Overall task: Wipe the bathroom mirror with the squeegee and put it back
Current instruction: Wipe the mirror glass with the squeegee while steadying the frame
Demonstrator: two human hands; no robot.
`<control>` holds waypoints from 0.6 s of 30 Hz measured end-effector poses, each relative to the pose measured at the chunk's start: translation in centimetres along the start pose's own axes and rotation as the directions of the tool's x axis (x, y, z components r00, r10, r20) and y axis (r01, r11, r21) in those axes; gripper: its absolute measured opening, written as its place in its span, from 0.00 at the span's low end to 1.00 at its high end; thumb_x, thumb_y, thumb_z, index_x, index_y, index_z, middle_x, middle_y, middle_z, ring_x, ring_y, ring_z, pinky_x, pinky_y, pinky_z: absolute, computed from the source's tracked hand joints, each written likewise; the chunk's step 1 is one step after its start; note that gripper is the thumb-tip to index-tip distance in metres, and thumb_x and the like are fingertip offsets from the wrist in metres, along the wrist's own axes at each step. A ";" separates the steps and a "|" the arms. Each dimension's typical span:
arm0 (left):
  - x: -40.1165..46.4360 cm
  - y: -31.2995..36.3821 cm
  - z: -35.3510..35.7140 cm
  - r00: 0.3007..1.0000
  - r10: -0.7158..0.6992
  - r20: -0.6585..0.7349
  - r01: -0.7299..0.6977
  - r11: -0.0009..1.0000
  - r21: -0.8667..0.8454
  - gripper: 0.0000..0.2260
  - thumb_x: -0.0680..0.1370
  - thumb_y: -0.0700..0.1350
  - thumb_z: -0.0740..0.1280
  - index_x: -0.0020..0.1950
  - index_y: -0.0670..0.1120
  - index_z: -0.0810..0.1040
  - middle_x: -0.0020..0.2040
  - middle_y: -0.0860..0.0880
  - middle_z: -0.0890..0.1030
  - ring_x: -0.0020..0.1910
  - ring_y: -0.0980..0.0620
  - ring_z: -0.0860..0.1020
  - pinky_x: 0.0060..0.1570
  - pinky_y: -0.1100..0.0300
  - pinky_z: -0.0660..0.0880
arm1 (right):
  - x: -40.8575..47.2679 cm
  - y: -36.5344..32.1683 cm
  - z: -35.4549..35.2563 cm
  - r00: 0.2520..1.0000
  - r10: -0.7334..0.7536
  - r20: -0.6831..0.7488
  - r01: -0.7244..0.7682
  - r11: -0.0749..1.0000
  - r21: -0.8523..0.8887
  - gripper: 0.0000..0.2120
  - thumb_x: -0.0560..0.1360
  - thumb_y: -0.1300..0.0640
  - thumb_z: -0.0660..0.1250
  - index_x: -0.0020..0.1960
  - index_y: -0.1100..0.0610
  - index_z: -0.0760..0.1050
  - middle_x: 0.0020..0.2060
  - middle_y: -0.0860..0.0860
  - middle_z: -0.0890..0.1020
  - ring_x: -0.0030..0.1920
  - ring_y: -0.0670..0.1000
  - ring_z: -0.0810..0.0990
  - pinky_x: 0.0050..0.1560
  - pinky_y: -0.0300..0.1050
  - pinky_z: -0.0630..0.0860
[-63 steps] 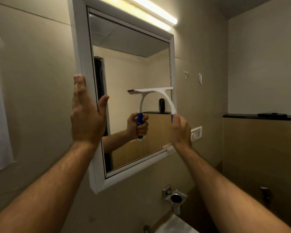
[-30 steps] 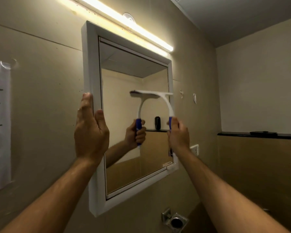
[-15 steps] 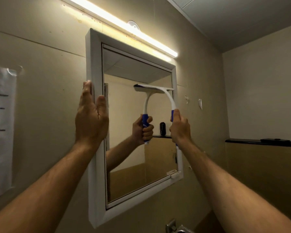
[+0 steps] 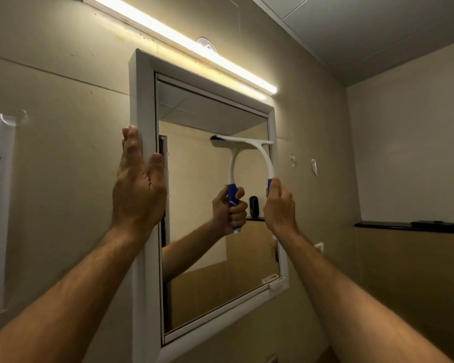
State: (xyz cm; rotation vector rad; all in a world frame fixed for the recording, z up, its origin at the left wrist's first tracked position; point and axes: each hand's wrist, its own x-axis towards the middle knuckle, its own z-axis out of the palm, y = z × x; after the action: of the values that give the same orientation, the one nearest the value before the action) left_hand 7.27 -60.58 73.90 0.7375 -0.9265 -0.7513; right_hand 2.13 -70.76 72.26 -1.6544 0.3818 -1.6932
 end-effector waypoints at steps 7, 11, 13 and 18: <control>0.9 2.0 1.0 1.000 0.006 -0.005 -0.006 0.996 -0.093 0.21 0.85 0.54 0.42 0.36 0.47 0.57 0.39 0.51 0.37 0.40 0.57 0.33 0.41 0.62 0.28 | 2.8 -3.3 -0.1 0.999 -0.039 -0.038 0.038 0.998 -0.043 0.22 0.79 0.38 0.46 0.37 0.50 0.68 0.28 0.48 0.69 0.27 0.47 0.67 0.28 0.41 0.64; 1.6 3.0 1.4 0.999 0.006 0.037 0.000 0.990 -0.139 0.21 0.85 0.55 0.43 0.36 0.47 0.58 0.36 0.52 0.39 0.39 0.57 0.33 0.41 0.63 0.29 | 4.0 -4.4 1.0 0.999 -0.036 -0.039 0.034 0.999 -0.036 0.22 0.79 0.38 0.45 0.38 0.50 0.68 0.28 0.48 0.68 0.28 0.47 0.67 0.29 0.42 0.65; 1.6 2.5 1.1 0.998 -0.009 0.061 0.017 0.990 -0.139 0.21 0.85 0.55 0.42 0.36 0.47 0.57 0.40 0.52 0.36 0.39 0.57 0.32 0.40 0.63 0.28 | 3.5 -3.7 1.1 1.000 -0.005 -0.028 0.005 1.000 -0.007 0.22 0.79 0.38 0.46 0.38 0.50 0.68 0.28 0.48 0.68 0.28 0.48 0.67 0.30 0.44 0.65; 1.2 1.2 0.1 0.997 -0.044 0.061 0.050 0.993 -0.103 0.20 0.85 0.54 0.42 0.36 0.47 0.56 0.41 0.51 0.35 0.38 0.56 0.32 0.40 0.62 0.28 | 2.0 -1.7 0.7 1.000 0.008 -0.023 -0.008 1.000 0.025 0.22 0.79 0.39 0.47 0.37 0.51 0.68 0.28 0.49 0.68 0.28 0.48 0.67 0.30 0.43 0.65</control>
State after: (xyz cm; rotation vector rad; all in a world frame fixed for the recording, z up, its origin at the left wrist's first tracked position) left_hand 7.94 -60.93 75.44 0.6497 -0.9182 -0.8599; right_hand 2.47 -70.78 74.93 -1.6139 0.3765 -1.7060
